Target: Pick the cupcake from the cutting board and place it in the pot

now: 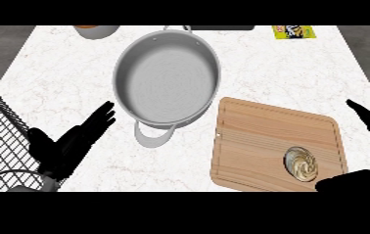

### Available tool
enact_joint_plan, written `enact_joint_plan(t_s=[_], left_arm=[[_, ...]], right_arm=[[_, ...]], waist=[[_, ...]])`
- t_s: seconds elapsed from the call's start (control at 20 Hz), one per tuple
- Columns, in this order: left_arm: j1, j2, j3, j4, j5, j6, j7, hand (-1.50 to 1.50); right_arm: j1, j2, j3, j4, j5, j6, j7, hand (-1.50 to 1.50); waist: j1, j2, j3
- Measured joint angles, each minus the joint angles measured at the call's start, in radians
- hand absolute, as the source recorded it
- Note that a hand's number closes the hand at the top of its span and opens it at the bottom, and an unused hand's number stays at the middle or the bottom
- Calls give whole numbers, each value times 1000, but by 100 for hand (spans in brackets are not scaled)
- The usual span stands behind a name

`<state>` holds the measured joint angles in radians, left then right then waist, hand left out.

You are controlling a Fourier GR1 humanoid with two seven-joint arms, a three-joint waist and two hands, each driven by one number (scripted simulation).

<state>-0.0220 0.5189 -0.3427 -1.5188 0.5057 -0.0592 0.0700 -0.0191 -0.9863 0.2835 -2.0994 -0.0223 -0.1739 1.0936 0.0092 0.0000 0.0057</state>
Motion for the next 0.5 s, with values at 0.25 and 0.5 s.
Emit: enact_joint_plan(t_s=[0.25, 0.5], left_arm=[[-4, -12, 12, -6, -10, 7, 32, 0], [5, -22, 31, -16, -27, 15, 42, 0]], right_arm=[[-37, 64, 68, 32, 57, -2, 22, -150], [-37, 92, 130, 67, 139, 2, 38, -150]], waist=[[8, 2, -1], [5, 2, -3]])
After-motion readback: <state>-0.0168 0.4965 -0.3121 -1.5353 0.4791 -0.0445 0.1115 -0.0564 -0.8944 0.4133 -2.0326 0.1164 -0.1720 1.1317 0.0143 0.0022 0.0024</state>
